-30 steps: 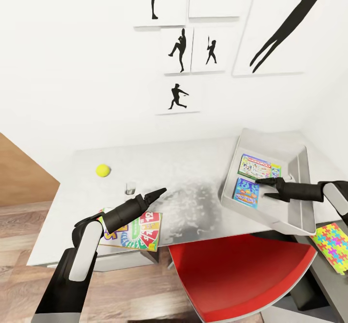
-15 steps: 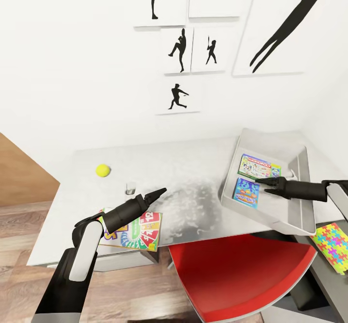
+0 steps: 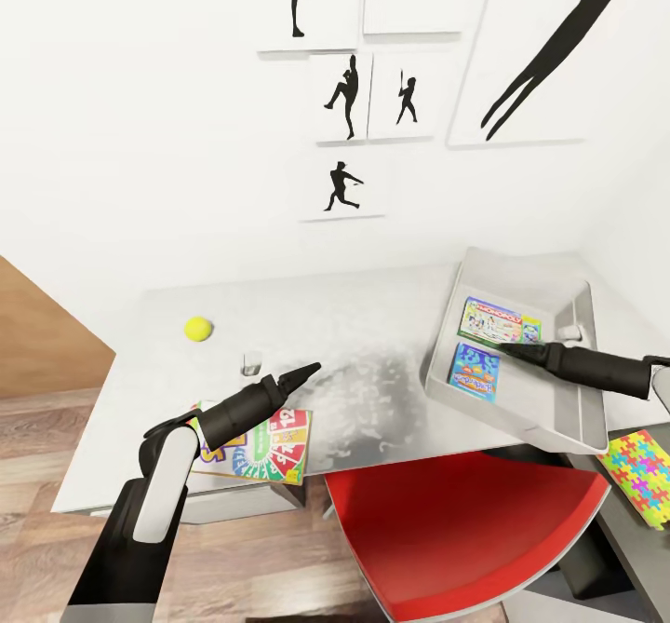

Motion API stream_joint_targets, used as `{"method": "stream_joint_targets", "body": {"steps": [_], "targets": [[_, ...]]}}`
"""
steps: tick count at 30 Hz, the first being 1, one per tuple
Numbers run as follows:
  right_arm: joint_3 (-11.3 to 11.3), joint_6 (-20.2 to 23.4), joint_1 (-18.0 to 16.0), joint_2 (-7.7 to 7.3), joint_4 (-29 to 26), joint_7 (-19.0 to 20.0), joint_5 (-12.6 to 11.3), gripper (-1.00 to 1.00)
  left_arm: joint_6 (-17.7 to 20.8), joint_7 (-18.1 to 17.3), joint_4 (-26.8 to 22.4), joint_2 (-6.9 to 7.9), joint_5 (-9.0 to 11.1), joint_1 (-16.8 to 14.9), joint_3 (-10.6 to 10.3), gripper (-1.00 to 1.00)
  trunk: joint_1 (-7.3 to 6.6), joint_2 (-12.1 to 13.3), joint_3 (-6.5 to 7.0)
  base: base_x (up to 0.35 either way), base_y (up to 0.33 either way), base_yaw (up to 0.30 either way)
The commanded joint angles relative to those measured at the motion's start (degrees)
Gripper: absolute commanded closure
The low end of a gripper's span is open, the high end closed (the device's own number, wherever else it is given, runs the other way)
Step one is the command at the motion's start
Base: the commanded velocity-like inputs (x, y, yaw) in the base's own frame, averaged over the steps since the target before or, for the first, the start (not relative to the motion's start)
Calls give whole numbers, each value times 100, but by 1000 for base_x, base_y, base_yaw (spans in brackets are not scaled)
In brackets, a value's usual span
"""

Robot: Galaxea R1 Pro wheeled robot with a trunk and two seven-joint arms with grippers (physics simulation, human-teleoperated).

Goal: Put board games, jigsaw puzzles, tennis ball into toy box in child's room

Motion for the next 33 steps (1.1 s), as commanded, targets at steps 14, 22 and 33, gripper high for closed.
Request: {"method": "stream_joint_targets", "body": {"steps": [14, 22, 33], "targets": [[-874, -49, 539, 25, -840, -11, 11, -100, -17, -5, 2, -4, -16, 14, -139, -100, 3, -9, -9, 0, 0, 0], [-1310, -50, 731, 50, -1130, -9, 10, -100, -18, -4, 1, -3, -14, 13, -168, -100, 3, -9, -9, -43, 52, 0], [-1538, -28, 995, 55, -1585, -8, 11, -100, -17, -13, -4, -3, -10, 9, -179, -100, 3, -9, -9, -151, 175, 0]]}}
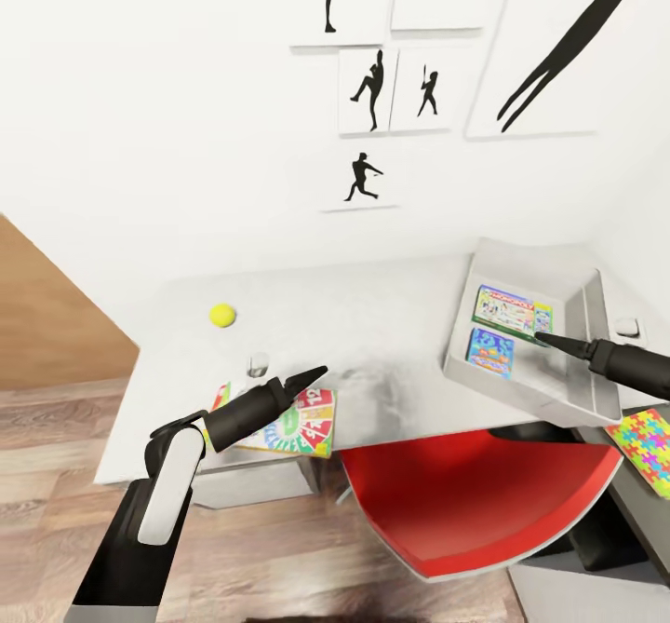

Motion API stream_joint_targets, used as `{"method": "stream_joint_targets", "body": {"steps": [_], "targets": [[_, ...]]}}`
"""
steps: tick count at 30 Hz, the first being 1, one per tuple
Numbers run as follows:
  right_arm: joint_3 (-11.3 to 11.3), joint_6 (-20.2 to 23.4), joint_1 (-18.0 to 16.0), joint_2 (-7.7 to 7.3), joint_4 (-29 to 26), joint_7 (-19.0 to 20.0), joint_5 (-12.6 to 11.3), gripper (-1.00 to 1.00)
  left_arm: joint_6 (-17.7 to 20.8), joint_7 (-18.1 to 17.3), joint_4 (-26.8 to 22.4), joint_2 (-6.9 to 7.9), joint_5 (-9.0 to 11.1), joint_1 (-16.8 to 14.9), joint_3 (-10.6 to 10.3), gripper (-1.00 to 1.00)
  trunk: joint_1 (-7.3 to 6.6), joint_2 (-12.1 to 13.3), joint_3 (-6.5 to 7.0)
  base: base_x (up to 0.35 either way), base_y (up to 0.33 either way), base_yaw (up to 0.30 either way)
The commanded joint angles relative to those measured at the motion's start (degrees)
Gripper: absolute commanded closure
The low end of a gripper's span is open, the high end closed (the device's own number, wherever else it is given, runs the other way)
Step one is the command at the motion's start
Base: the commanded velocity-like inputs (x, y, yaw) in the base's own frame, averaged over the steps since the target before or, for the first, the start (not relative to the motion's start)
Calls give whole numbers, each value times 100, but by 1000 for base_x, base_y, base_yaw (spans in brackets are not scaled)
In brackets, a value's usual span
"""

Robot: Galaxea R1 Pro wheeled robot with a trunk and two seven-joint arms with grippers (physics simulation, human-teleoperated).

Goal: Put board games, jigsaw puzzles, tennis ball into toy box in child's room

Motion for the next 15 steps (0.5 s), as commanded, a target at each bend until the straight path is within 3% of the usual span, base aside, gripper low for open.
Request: {"method": "stream_joint_targets", "body": {"steps": [1, 7, 15], "targets": [[-5, 27, -4, -1, -4, 18, 7, -100, 31, -7, 0, -2, 10, -4, 6, -100, 1, -10, -9, -187, 209, 0], [-164, 59, 134, 0, -261, 18, 7, -100, 25, -9, -11, -2, 10, -3, 4, -100, 1, -10, -9, -136, 149, 0], [-438, 89, 264, 0, -467, 18, 4, -100, 18, -6, -23, -4, 10, 2, 3, -100, 1, -10, -9, -52, 57, 0]]}}
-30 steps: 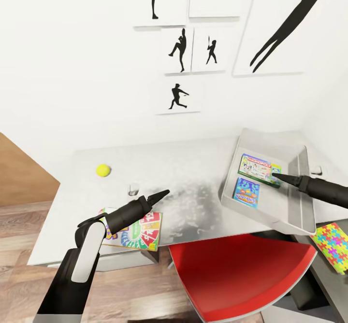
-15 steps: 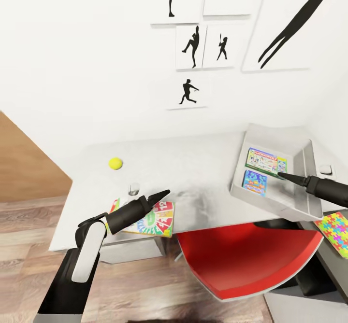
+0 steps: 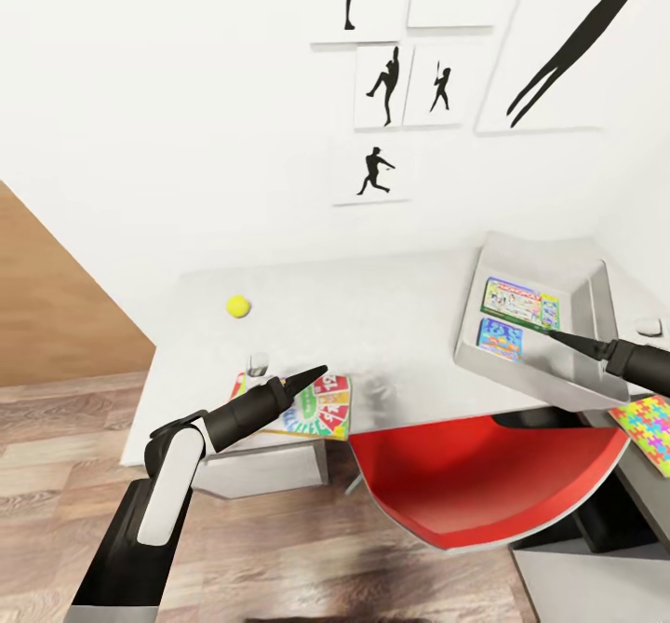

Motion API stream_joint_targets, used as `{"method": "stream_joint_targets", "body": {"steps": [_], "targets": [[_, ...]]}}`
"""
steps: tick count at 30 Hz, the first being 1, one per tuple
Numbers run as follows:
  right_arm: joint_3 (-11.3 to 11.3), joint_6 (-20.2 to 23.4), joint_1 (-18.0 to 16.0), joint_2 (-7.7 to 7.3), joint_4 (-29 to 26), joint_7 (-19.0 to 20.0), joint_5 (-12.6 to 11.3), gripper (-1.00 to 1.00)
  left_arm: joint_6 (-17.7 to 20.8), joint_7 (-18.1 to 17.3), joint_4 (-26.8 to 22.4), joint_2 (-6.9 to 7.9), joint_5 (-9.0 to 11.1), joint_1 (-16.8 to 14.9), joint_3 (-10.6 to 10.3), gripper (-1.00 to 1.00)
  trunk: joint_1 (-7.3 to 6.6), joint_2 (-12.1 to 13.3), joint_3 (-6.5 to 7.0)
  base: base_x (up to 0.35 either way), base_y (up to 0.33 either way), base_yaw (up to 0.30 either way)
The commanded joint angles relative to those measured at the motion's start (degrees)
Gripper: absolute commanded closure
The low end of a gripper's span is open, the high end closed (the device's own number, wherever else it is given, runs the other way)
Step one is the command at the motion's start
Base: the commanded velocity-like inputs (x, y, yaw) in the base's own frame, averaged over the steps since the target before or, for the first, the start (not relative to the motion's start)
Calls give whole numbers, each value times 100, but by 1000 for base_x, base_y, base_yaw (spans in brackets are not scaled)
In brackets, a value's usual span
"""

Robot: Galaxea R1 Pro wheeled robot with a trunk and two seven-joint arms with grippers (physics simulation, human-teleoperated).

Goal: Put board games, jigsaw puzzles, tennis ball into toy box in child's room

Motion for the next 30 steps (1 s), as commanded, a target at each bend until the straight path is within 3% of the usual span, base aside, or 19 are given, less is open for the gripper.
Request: {"method": "stream_joint_targets", "body": {"steps": [1, 20, 30], "targets": [[-47, 41, 8, -1, -33, 20, 6, -100, 31, -6, -3, -4, 9, -3, 6, -100, 3, -10, -9, -26, 29, 0], [-236, 372, 59, -1, -215, 12, 12, -100, 27, -15, -7, -1, 10, -2, 6, -100, 3, -10, -9, -9, 20, 0], [-248, 403, 62, -1, -232, 11, 14, -100, 28, -24, -7, 4, 10, -2, 6, -100, 3, -10, -9, -1, 183, 0]]}}
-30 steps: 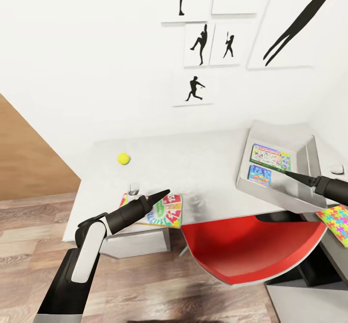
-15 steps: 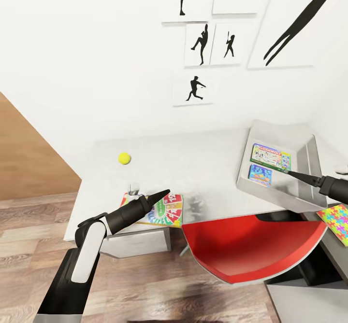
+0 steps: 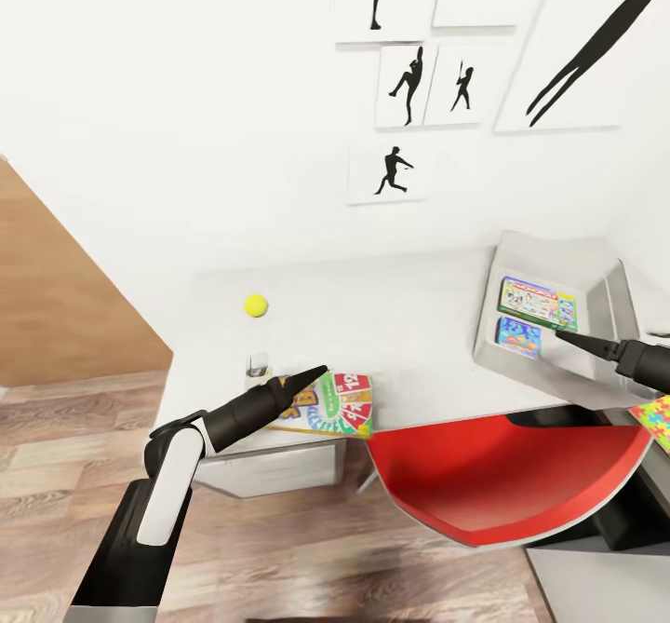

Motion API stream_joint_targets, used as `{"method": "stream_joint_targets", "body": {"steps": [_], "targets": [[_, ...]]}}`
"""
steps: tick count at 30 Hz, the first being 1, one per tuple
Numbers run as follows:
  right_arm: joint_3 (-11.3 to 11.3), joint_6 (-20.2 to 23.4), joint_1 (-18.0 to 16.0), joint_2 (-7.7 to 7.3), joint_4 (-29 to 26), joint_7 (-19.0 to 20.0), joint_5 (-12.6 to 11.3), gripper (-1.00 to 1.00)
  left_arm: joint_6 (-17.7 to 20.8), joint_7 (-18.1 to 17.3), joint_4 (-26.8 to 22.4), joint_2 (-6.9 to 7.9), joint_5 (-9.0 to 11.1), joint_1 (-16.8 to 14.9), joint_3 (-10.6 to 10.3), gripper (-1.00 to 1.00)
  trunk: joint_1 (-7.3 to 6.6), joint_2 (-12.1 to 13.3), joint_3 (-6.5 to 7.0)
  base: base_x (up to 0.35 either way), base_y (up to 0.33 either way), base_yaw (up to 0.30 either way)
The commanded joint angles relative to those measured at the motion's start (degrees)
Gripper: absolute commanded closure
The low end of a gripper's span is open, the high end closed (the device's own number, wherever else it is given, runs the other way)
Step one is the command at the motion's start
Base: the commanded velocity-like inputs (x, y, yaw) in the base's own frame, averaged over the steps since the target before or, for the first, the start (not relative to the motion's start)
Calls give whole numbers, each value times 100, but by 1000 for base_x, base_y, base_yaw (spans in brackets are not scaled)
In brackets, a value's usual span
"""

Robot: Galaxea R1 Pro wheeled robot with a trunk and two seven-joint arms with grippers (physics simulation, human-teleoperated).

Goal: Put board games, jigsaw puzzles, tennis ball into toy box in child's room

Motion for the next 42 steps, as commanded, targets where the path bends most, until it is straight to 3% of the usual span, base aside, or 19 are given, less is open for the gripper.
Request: {"method": "stream_joint_targets", "body": {"steps": [1, 16, 27, 42], "targets": [[-5, 26, -6, -1, -2, 27, 17, -100, 31, -7, 0, -2, 11, -4, 6, -100, 3, -10, -8, 0, 239, 0], [-3, 40, -5, 8, -5, 27, 14, -100, 32, -14, -4, 3, 11, -4, 6, -100, 3, -10, -8, 0, 196, 0], [3, 44, 9, 187, 1, 34, 23, -100, 32, -20, -10, 16, 11, 9, 6, -100, 3, -10, -8, 0, 35, 0], [24, 148, 20, 258, -189, 66, 24, -100, 32, -9, -10, 19, 11, 13, 6, -100, 3, -10, 21, 0, 6, 0]]}}
